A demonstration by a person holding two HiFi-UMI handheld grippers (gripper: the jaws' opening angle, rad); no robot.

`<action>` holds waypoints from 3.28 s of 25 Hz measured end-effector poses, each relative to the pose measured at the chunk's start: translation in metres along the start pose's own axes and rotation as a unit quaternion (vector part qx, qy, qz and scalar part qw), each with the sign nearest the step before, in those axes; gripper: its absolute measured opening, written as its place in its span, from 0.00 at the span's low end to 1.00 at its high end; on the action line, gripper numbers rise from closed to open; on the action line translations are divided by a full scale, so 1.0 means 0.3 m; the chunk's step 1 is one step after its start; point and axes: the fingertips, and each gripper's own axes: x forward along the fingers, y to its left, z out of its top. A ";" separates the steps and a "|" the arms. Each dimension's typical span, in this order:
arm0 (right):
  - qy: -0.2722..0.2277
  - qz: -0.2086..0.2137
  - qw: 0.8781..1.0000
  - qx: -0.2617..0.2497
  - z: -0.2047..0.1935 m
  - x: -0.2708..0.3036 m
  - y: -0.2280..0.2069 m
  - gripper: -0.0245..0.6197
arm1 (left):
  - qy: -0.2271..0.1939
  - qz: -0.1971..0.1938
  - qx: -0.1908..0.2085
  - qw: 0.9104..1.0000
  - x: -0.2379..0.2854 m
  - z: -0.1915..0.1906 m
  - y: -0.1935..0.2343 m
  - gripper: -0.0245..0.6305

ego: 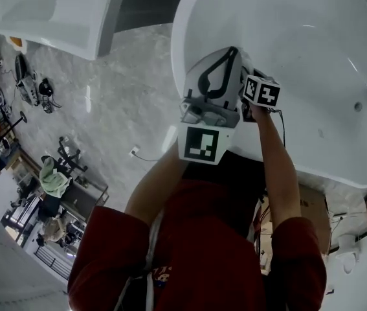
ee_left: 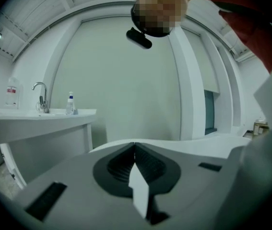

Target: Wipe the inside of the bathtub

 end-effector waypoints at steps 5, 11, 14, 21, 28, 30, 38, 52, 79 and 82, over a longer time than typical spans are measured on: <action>-0.007 -0.004 1.000 0.019 -0.002 0.105 -0.137 0.19 | 0.002 0.001 -0.013 1.000 0.088 -0.113 -0.022 0.06; -0.004 -0.024 0.999 0.034 -0.057 0.213 -0.341 0.19 | 0.019 0.004 -0.026 0.999 0.157 -0.254 -0.082 0.06; 0.002 -0.034 0.999 0.042 -0.090 0.271 -0.443 0.19 | 0.024 0.000 -0.026 0.999 0.195 -0.322 -0.120 0.06; -0.004 -0.052 0.996 0.074 -0.126 0.370 -0.660 0.19 | 0.040 -0.009 -0.020 0.999 0.295 -0.466 -0.208 0.06; 0.002 -0.093 0.991 0.093 -0.164 0.441 -0.827 0.19 | 0.043 -0.023 -0.015 0.999 0.348 -0.521 -0.250 0.06; 0.005 -0.105 0.990 0.096 -0.168 0.462 -0.852 0.19 | 0.042 -0.029 -0.013 0.999 0.356 -0.528 -0.255 0.06; 0.036 -0.125 0.988 0.079 -0.195 0.503 -0.962 0.19 | 0.055 -0.039 -0.011 0.998 0.357 -0.580 -0.307 0.06; 0.008 -0.106 0.990 0.095 -0.207 0.414 -0.920 0.19 | 0.043 -0.042 -0.001 0.998 0.293 -0.475 -0.363 0.06; -0.210 -0.028 0.976 -0.057 0.086 -1.116 -0.625 0.19 | -0.043 -0.008 -0.007 0.999 -0.074 0.331 -0.792 0.06; -0.252 -0.043 0.965 -0.059 0.108 -1.310 -0.623 0.19 | -0.059 -0.013 -0.009 0.998 -0.124 0.425 -0.836 0.06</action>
